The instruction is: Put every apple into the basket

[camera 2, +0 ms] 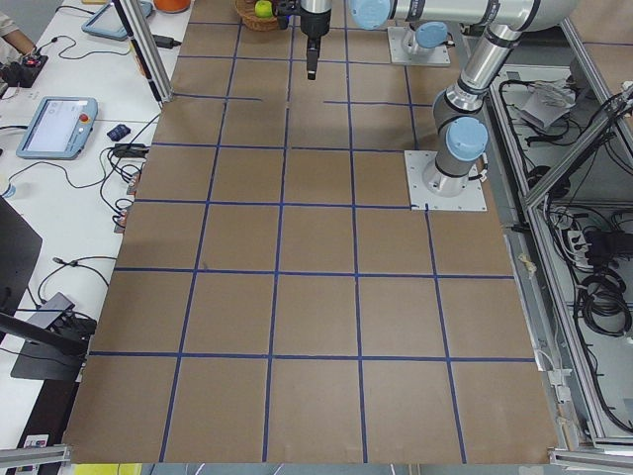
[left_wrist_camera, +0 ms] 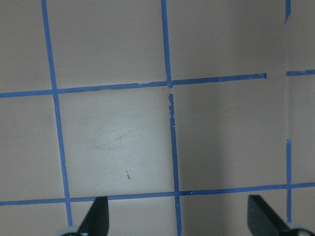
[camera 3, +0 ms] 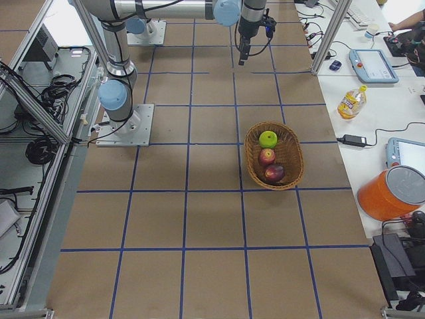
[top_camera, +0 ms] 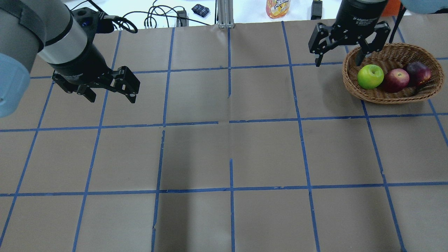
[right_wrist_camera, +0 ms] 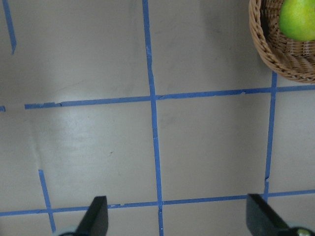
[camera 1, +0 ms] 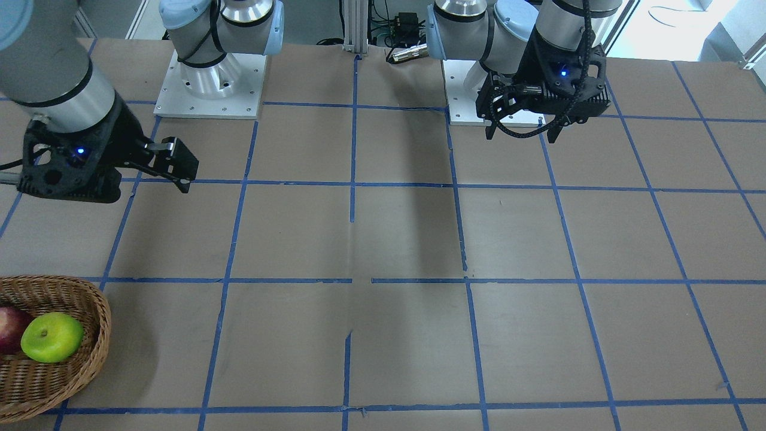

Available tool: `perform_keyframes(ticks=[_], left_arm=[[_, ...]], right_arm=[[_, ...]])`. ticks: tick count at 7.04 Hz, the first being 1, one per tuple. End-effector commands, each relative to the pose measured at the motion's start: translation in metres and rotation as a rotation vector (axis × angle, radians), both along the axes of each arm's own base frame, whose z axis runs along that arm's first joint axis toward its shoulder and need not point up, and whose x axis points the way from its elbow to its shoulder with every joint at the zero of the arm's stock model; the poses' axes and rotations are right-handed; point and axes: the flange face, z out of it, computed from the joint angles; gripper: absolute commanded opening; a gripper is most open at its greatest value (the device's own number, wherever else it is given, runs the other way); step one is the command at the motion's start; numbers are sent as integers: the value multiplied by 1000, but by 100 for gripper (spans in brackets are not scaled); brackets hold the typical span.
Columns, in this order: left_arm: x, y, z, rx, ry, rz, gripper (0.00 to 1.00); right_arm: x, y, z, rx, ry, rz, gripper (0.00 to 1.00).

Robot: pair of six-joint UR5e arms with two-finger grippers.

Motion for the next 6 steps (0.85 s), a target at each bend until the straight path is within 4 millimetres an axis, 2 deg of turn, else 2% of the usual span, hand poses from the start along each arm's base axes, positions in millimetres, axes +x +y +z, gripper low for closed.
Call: perform_keyframes(ticks=[1,2,3,6], left_arm=[[-2,0,-1,1,0,-2,100],[-2,1,-1,1,0,-2,100],[-2,0,-2,4,3,-3,100],[-1,3,2,-6,5,0,100]], right_arm=[[11,37,-11,32,6,9,100],[12,46,-29,60,3,1,100],[6,48,-32,51,0,5,100],[1,43,-6,20,9,-3,100]])
